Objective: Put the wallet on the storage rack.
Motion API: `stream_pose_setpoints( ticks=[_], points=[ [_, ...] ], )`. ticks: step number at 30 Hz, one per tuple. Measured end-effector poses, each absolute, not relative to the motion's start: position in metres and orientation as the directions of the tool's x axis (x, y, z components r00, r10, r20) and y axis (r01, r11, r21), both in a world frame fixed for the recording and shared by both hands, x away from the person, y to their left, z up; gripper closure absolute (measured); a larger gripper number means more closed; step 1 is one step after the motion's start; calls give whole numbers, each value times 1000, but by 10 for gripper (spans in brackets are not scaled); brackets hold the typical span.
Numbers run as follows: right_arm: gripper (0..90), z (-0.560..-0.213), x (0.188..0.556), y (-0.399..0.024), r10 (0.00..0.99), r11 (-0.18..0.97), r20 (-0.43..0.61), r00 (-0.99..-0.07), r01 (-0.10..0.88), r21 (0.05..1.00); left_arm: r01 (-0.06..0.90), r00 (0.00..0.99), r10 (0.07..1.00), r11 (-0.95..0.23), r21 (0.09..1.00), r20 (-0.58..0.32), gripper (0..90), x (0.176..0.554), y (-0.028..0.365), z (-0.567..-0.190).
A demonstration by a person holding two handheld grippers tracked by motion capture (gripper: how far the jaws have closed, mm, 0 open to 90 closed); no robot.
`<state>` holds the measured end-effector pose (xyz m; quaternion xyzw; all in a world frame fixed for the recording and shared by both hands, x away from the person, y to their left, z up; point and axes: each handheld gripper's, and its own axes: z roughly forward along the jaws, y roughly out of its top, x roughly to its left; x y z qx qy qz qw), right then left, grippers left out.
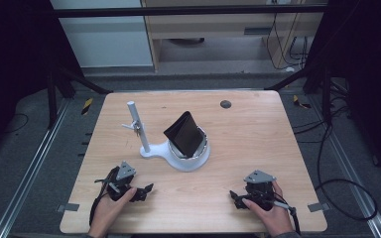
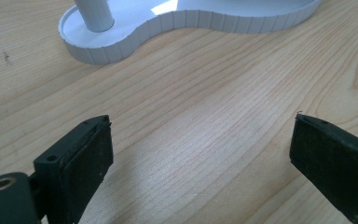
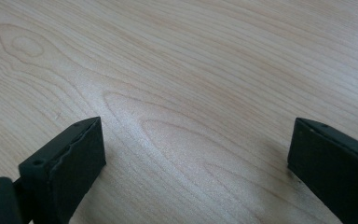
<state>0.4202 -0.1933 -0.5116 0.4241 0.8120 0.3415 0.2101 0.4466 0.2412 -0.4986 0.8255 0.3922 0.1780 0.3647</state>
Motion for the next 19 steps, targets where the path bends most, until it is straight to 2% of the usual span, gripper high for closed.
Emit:
stream_pose_setpoints(
  ticks=[5,19],
  points=[
    [27,-513,422,-195,840,376,-8,-542,572,729,540,626,780,-429,724,-4,55,451,245,-505],
    [27,-513,422,-195,840,379,-12,-543,570,729,538,620,784,-447,715,25,25,451,246,-509]
  ],
)
